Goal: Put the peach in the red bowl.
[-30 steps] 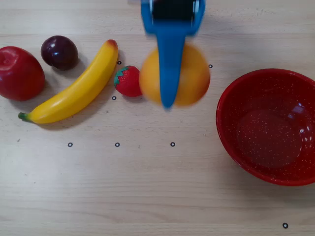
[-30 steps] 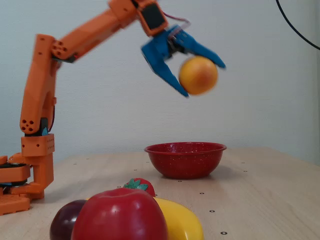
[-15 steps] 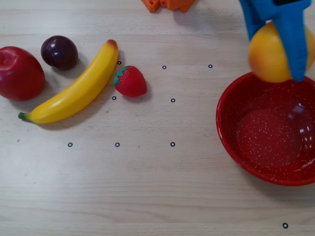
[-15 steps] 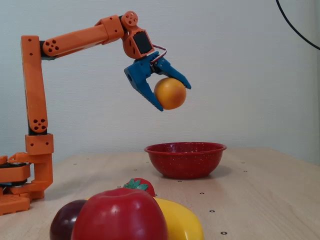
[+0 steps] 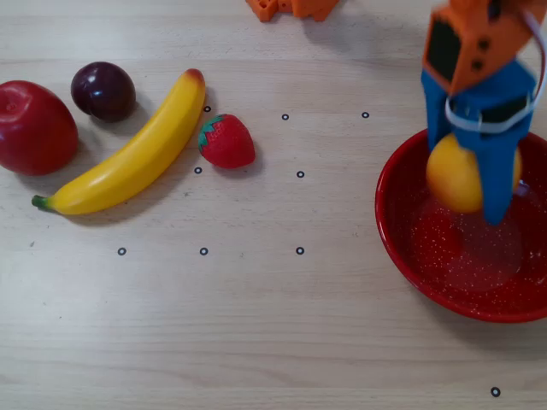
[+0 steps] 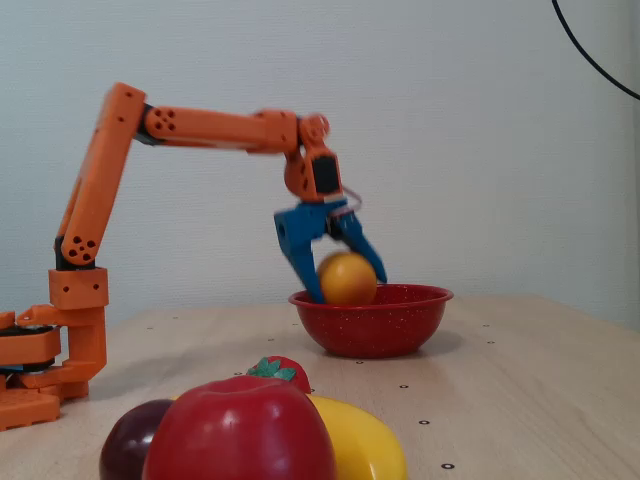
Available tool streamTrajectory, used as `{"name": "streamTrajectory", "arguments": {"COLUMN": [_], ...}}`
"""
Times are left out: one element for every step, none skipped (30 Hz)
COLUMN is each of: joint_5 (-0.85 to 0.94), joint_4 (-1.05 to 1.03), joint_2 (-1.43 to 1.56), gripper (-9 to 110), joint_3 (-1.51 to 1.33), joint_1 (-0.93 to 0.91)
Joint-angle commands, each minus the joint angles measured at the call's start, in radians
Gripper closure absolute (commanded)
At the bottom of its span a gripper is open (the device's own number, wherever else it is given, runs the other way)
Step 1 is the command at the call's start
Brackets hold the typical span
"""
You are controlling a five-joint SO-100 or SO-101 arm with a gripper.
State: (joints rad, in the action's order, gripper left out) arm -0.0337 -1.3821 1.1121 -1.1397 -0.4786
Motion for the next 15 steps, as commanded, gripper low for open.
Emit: {"name": "streamTrajectory", "arguments": {"joint_5": [0.018, 0.017, 0.017, 0.017, 0.017, 0.017, 0.02, 0.02, 0.018, 0.02, 0.023, 0.025, 0.025, 0.025, 0.021], "joint_4": [0.032, 0.038, 0.046, 0.055, 0.066, 0.078, 0.084, 0.086, 0.089, 0.089, 0.089, 0.084, 0.081, 0.075, 0.064], "joint_2": [0.021, 0.0, -0.017, -0.031, -0.041, -0.048, -0.049, -0.049, -0.044, -0.037, -0.028, -0.015, -0.005, 0.006, 0.015], "gripper": [92, 91, 88, 83, 77, 71, 67, 64, 61, 59, 57, 55, 54, 54, 53], "joint_3": [0.124, 0.133, 0.138, 0.143, 0.144, 0.146, 0.153, 0.163, 0.169, 0.178, 0.19, 0.204, 0.219, 0.239, 0.261], "joint_1": [-0.028, -0.028, -0.028, -0.028, -0.028, -0.026, -0.025, -0.025, -0.025, -0.025, -0.023, -0.021, -0.02, -0.02, -0.018]}}
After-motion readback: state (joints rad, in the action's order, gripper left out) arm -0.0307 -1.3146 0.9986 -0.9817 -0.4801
